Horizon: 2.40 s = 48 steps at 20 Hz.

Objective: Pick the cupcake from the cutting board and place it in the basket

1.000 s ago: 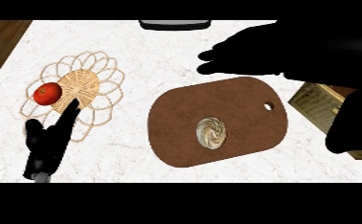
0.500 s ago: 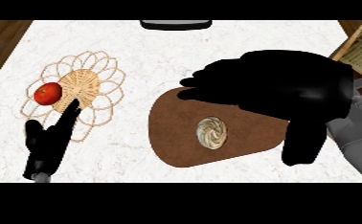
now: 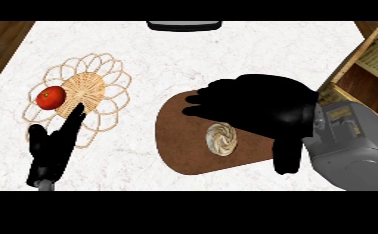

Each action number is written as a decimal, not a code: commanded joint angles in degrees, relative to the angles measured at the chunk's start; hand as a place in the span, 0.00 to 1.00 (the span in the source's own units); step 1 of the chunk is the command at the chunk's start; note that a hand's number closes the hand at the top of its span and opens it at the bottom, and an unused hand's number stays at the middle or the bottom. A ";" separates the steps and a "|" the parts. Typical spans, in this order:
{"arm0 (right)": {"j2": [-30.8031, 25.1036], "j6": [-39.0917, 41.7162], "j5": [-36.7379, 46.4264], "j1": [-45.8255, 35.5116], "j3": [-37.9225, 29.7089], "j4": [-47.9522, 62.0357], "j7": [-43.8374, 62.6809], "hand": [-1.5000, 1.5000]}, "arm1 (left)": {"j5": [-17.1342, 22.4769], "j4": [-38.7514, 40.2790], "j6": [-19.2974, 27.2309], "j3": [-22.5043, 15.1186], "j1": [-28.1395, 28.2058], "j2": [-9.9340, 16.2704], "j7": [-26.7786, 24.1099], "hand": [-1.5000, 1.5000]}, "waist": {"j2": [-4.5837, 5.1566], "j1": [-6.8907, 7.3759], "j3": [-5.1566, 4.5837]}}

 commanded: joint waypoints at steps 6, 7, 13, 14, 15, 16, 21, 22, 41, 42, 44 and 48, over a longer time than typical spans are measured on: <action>2.05 -4.57 9.28 3.07 2.89 4.19 -7.62 0.00 | 0.23 4.68 -1.61 -2.01 2.46 -2.66 3.22 0.50 | 0.71 0.24 -1.03; 0.76 -6.19 11.77 6.84 4.84 1.40 -8.65 0.00 | 0.99 3.32 -1.28 -0.23 2.82 -1.42 4.57 0.50 | 0.53 -0.10 -0.98; 4.36 -9.70 16.08 5.73 6.36 6.85 -11.67 0.00 | -1.20 3.79 -0.37 -2.60 3.71 -4.27 3.82 0.50 | 0.62 0.29 -1.03; 4.27 -12.06 18.22 8.38 7.77 8.11 -13.23 0.00 | -0.86 2.67 -0.89 -0.98 2.50 -2.01 5.78 0.50 | 0.62 0.20 -0.99; 4.72 -11.16 17.73 9.37 8.39 4.93 -11.56 0.00 | -0.26 5.08 -2.24 -1.03 3.93 -3.42 1.97 0.50 | 0.45 -0.35 -1.06; 4.03 -11.58 18.13 8.07 7.11 7.01 -14.19 0.00 | -1.94 6.04 -0.99 -1.60 2.88 -4.10 1.69 0.50 | 0.58 -0.26 -1.05; 4.50 -14.15 22.05 10.01 9.07 7.74 -16.08 0.00 | -2.88 3.73 -0.38 -1.81 3.36 -3.89 4.32 0.50 | 0.38 -0.49 -1.03; 3.28 -13.73 22.38 8.73 8.30 9.79 -17.98 0.00 | -0.82 5.06 -2.43 -0.09 2.83 -3.14 3.92 0.50 | 0.52 -0.28 -1.05; 7.52 -16.22 31.44 10.56 11.75 17.50 -19.89 0.00 | -1.85 3.95 -4.33 1.30 4.64 -4.04 2.91 0.50 | 0.44 -0.15 -1.06; 8.67 -15.75 31.68 11.00 12.80 17.24 -18.94 0.00 | -2.60 4.94 -3.45 0.60 5.12 -5.18 2.57 0.50 | 0.46 -0.24 -1.08; 7.86 -18.33 32.74 11.09 12.21 19.29 -21.86 0.00 | -0.71 4.33 -5.24 3.14 3.17 -2.64 5.12 0.50 | 0.55 -0.12 -1.04; 9.17 -20.86 36.27 11.05 15.12 19.10 -23.93 1.00 | -2.00 4.47 -5.59 1.88 4.02 -4.02 3.03 0.50 | 0.49 -0.10 -1.05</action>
